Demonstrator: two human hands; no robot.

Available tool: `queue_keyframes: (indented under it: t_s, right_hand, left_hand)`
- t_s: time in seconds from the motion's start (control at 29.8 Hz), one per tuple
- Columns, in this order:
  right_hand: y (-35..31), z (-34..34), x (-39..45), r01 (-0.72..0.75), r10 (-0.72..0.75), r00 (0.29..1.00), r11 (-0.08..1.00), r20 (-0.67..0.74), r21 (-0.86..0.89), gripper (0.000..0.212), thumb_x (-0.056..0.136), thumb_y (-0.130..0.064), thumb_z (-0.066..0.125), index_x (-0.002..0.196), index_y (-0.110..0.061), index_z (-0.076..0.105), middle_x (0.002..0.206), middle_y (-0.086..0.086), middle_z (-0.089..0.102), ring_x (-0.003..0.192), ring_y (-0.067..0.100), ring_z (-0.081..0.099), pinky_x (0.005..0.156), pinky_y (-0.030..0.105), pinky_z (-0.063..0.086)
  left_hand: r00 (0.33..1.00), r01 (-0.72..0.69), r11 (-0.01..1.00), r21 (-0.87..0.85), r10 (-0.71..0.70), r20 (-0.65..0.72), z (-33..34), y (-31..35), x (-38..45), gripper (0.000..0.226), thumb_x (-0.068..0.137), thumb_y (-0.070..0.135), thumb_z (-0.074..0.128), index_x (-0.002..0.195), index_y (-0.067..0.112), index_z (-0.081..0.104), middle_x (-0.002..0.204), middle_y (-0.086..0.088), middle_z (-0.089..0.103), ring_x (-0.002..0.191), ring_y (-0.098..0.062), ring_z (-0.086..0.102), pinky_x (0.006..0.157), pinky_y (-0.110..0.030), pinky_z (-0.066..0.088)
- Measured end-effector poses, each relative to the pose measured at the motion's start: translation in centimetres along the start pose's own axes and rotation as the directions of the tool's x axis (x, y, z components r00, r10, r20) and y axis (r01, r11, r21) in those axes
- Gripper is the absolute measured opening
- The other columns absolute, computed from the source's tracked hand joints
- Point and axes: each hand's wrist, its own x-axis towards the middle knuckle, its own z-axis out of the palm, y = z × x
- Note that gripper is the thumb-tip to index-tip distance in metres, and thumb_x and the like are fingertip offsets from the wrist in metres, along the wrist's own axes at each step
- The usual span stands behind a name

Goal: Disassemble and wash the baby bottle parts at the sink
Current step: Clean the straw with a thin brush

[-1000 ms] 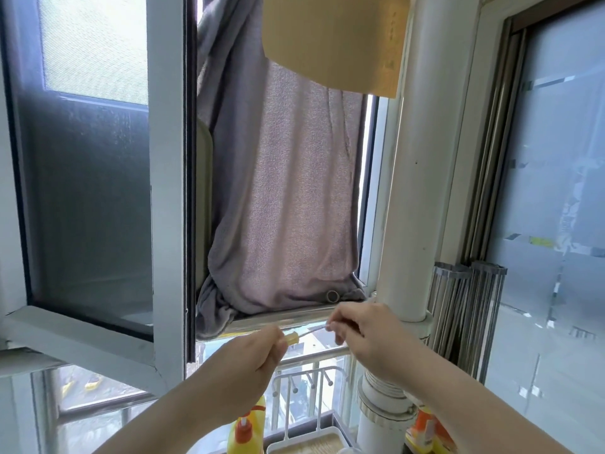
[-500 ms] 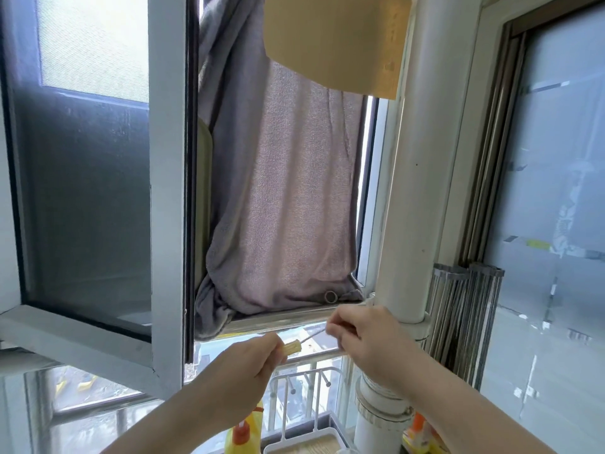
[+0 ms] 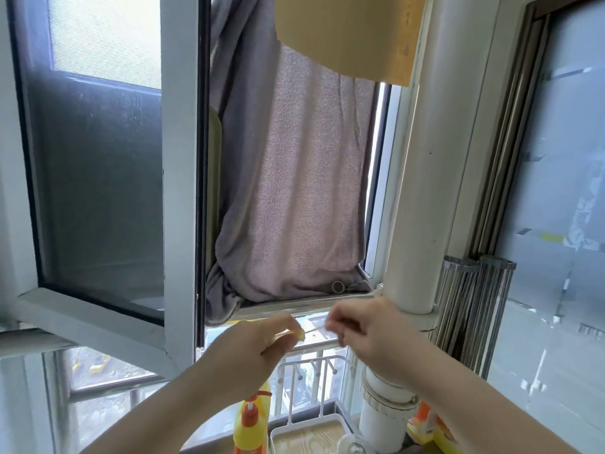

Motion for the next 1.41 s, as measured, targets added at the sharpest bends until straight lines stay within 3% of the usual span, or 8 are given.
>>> queue_keyframes:
  t_s: [0.4,0.5,0.64,0.84,1.01,1.11,1.28,1.41]
  right_hand:
    - [0.0,-0.1,0.0,-0.047,0.049,0.997,0.998,-0.054,0.037,0.012,0.09,-0.019,0.06,0.083,-0.014,0.068,0.061,-0.01,0.057,0.058,-0.003,0.053,0.055,0.012,0.038]
    - [-0.7,0.5,-0.3,0.027,-0.027,0.999,0.999,0.02,0.017,0.012,0.09,-0.014,0.059,0.083,-0.013,0.067,0.059,-0.016,0.053,0.057,-0.004,0.051,0.058,0.009,0.037]
    - [-0.3,0.2,-0.2,-0.066,0.071,0.995,0.995,-0.063,0.079,0.013,0.09,-0.018,0.06,0.081,-0.012,0.067,0.064,-0.001,0.062,0.053,-0.001,0.051,0.054,0.013,0.038]
    - [-0.6,0.1,-0.4,-0.059,0.062,0.997,0.996,-0.046,0.067,0.015,0.089,-0.022,0.061,0.076,-0.017,0.066,0.062,0.0,0.062,0.05,0.001,0.05,0.051,0.012,0.035]
    - [-1.1,0.5,-0.9,-0.005,0.007,0.999,0.998,0.035,-0.06,0.011,0.089,-0.031,0.06,0.082,-0.024,0.067,0.061,-0.014,0.056,0.061,0.005,0.054,0.065,0.026,0.048]
    - [-0.6,0.1,-0.8,-0.059,0.058,0.997,0.998,-0.059,-0.014,0.011,0.087,-0.033,0.062,0.082,-0.024,0.067,0.063,-0.013,0.06,0.064,0.007,0.057,0.069,0.033,0.052]
    - [-0.8,0.0,-1.0,-0.07,0.07,0.997,0.998,-0.012,0.005,0.012,0.088,-0.028,0.061,0.079,-0.024,0.066,0.062,-0.009,0.061,0.053,0.001,0.051,0.056,0.019,0.041]
    - [-0.2,-0.3,-1.4,-0.133,0.133,0.991,0.989,-0.003,0.066,0.017,0.089,-0.024,0.062,0.073,-0.028,0.062,0.061,-0.005,0.064,0.048,0.0,0.05,0.05,0.012,0.034]
  left_hand:
    - [0.999,-0.03,1.0,0.009,0.03,-0.044,0.2,0.0,0.0,0.015,0.094,0.048,0.039,0.101,0.04,0.05,0.072,-0.004,0.063,0.067,-0.017,0.059,0.067,-0.028,0.047]
    - [0.998,-0.051,0.999,-0.007,0.05,-0.035,0.3,0.3,-0.1,0.015,0.093,0.049,0.039,0.102,0.041,0.048,0.076,-0.002,0.066,0.071,-0.016,0.06,0.071,-0.029,0.048]
    - [0.998,-0.039,0.999,-0.014,0.038,-0.055,0.0,0.5,0.0,0.018,0.094,0.047,0.038,0.1,0.037,0.052,0.071,-0.001,0.064,0.067,-0.018,0.061,0.068,-0.03,0.048]
    - [1.0,0.022,0.998,-0.061,-0.023,-0.015,-0.2,1.2,-0.4,0.029,0.091,0.053,0.029,0.08,0.035,0.049,0.072,0.002,0.062,0.068,-0.015,0.058,0.066,-0.026,0.046]
    - [0.998,0.056,0.997,-0.051,-0.058,-0.03,-0.5,1.5,-0.4,0.03,0.099,0.026,0.041,0.071,0.033,0.048,0.065,0.009,0.056,0.064,-0.002,0.051,0.062,-0.017,0.04]
    - [0.993,0.092,0.989,-0.12,-0.101,-0.066,-0.7,1.7,-0.4,0.018,0.094,0.02,0.051,0.081,0.032,0.055,0.075,0.012,0.06,0.062,0.001,0.054,0.057,-0.014,0.043]
    - [0.99,0.076,0.978,-0.192,-0.097,-0.1,-0.8,2.1,-0.4,0.011,0.093,0.02,0.056,0.086,0.024,0.063,0.072,0.007,0.063,0.061,0.001,0.053,0.058,-0.011,0.042]
    - [0.964,0.191,0.831,-0.522,-0.258,-0.059,-1.4,1.9,-0.6,0.005,0.084,0.007,0.066,0.085,0.01,0.07,0.055,0.004,0.063,0.049,-0.002,0.053,0.053,-0.013,0.045]
